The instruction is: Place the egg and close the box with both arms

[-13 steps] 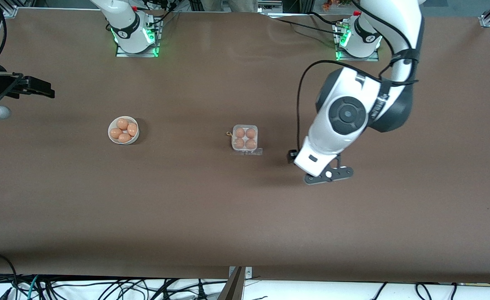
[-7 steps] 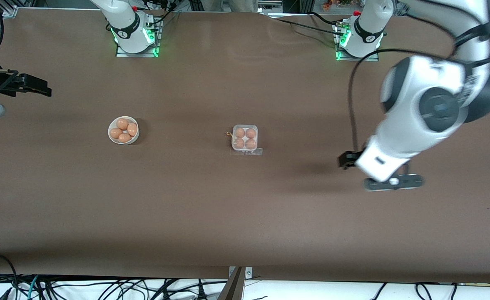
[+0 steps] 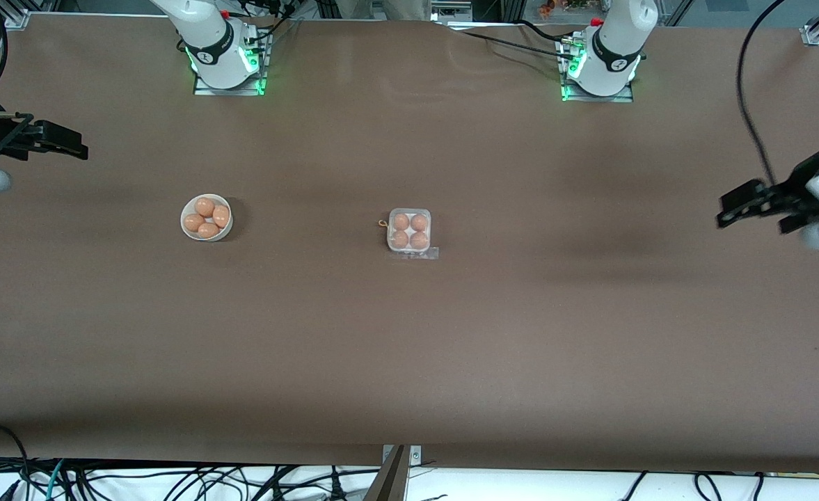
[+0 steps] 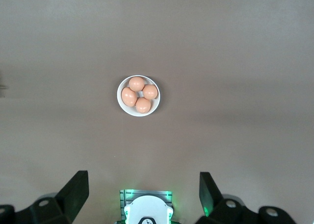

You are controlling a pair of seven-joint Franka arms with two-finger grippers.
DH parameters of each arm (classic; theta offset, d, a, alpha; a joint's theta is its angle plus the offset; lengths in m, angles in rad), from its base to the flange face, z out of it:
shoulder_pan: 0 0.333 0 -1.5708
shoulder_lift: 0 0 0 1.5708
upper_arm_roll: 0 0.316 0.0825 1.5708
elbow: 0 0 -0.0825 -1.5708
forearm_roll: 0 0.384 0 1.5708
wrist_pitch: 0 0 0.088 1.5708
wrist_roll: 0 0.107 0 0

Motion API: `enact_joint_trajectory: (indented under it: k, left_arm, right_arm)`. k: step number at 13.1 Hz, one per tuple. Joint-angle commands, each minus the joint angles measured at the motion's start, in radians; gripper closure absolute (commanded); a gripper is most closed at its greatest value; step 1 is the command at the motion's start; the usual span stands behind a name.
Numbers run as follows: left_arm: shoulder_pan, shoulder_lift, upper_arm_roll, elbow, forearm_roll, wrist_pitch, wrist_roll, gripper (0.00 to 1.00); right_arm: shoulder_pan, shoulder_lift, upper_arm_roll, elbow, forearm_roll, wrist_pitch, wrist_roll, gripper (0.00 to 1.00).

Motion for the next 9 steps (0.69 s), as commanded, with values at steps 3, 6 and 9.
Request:
enact_joint_trajectory:
  k: [3,6,9]
  left_arm:
    - [0.016,-0.105,-0.039,-0.108,0.066,-0.049,0.011,0.0]
    - [0.016,-0.118,-0.039,-0.111,0.068,-0.051,0.017,0.0]
    - [0.016,-0.121,-0.039,-0.111,0.066,-0.054,0.019,0.0]
  right_arm:
    - [0.004,-0.021,-0.002,-0.009,0.005,-0.001,0.008,0.0]
    - [0.004,-0.021,-0.002,-0.009,0.006,0.001,0.01,0.0]
    - [0.004,-0.021,-0.002,-0.009,0.006,0.001,0.01,0.0]
